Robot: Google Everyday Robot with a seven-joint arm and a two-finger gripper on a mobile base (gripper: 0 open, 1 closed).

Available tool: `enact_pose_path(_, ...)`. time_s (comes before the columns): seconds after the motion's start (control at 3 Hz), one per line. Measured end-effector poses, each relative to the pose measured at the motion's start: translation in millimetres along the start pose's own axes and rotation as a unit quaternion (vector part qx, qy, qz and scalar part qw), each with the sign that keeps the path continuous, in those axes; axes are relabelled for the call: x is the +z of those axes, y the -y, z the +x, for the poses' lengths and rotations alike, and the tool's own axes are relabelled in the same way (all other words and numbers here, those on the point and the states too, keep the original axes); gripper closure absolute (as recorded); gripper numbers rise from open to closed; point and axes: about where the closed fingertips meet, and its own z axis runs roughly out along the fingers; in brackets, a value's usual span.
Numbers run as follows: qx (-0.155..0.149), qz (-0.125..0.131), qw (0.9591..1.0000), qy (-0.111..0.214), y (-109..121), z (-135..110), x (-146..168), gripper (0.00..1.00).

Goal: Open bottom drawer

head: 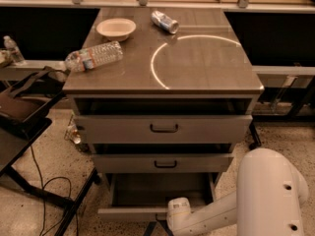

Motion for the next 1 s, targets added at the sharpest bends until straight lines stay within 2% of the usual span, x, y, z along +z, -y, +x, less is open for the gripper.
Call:
enact_pose_path(0.33,0.001,0.004,1.0000,-0.005,1,2,-6,1.00)
enact_pose_path(0.67,0.009,0.032,0.9985,-0.044,10,13,-56,1.00)
enact_pose_path(1.0,0.015,0.069,0.9949,-0.072,24,27,-110,1.00)
